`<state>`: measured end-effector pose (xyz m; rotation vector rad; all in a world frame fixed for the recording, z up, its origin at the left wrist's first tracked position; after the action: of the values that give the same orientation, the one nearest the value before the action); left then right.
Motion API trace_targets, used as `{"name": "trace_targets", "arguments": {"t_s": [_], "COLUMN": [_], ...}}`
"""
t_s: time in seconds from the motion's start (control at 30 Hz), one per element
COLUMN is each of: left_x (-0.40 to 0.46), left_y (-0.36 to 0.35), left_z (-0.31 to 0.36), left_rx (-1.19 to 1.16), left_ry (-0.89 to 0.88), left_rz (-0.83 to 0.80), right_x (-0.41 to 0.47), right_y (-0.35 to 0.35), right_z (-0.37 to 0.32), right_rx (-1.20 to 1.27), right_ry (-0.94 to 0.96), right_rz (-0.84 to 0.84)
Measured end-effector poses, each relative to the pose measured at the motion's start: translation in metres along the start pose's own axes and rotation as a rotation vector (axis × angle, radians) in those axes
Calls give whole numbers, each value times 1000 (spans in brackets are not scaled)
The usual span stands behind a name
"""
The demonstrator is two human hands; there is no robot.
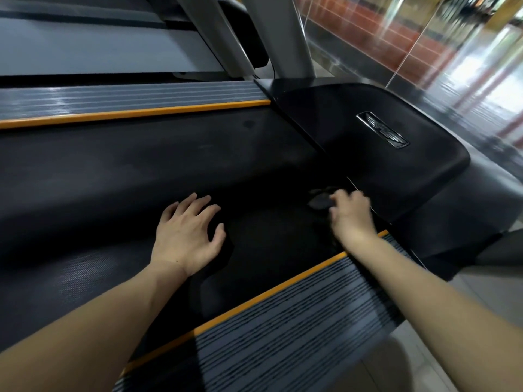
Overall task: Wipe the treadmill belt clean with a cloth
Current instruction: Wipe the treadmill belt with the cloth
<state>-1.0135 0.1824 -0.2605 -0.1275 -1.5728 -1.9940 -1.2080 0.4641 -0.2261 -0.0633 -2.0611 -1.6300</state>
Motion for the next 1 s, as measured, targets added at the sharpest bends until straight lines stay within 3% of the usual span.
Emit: {"name": "trace_targets", "arguments": {"t_s": [0.07, 0.13, 0.23, 0.3, 0.4, 0.6, 0.73, 1.0], "left_x": [1, 2, 2, 1, 0, 1, 1, 1], "left_y": [-2, -3, -3, -3, -2, -3, -3, -1], "left_z": [0, 0, 0, -1, -1, 0, -1, 0], "left_rx": [16, 23, 26, 18, -1, 2, 3, 22], "left_ry": [-2, -3, -2, -1, 2, 14, 15, 6], "left_rz": [-5, -12, -9, -1, 8, 2, -1, -18], "right_x": [9, -3, -42, -67, -61, 16, 10, 8], "right_y": [1, 5, 9, 9, 9, 2, -3, 4], "right_z": [11, -12, -70, -95, -81, 18, 7, -6], "right_rx": [-37, -68, 37, 88, 88, -44, -61, 21], "right_ry": [-153, -173, -50, 140, 252, -43, -175, -243], "right_rz": [4, -17, -20, -36, -46, 12, -4, -106]}}
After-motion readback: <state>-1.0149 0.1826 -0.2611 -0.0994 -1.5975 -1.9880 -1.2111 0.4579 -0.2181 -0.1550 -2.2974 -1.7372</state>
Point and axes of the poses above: each hand's wrist, its own x-axis towards the middle knuckle, its own y-axis out of the back of the hand, z = x × y, the point moved 1 cm from there along x, towards the middle knuckle, and after that the axes turned 12 degrees about z, right-handed, at the moved point
